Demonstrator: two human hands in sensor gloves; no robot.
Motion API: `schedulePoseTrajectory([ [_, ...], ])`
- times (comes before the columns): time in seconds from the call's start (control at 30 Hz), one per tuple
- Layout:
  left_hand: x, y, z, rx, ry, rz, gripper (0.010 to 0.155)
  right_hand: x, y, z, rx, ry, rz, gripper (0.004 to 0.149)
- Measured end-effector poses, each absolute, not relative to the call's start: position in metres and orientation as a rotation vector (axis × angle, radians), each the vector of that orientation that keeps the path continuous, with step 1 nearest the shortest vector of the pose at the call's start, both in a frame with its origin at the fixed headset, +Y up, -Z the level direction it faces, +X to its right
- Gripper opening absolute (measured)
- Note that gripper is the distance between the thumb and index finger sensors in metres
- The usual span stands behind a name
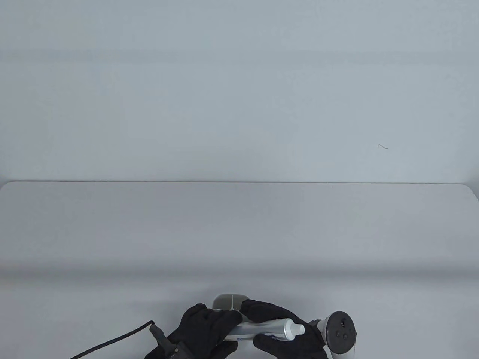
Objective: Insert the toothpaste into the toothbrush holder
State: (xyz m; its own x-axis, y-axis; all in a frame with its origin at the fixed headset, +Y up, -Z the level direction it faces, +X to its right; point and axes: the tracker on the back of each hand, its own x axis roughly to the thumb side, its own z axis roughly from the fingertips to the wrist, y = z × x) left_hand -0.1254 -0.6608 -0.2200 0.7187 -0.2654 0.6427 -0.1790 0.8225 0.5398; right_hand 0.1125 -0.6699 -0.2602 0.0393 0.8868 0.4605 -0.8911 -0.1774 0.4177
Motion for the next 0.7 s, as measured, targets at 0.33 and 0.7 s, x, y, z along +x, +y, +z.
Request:
schedulePoseTrajectory([
  [0.33,-0.14,-0.658,-0.229,0.587,-0.715,-0.006,0.07,0.133,-0.667,-0.262,0.628,-0.025,1.394,0.087],
  [0.7,-0.187,-0.667,-0.265,0.407,-0.447,-0.315,0.08,0.163,-0.657,-0.274,0.552,-0.062,1.379,0.087],
])
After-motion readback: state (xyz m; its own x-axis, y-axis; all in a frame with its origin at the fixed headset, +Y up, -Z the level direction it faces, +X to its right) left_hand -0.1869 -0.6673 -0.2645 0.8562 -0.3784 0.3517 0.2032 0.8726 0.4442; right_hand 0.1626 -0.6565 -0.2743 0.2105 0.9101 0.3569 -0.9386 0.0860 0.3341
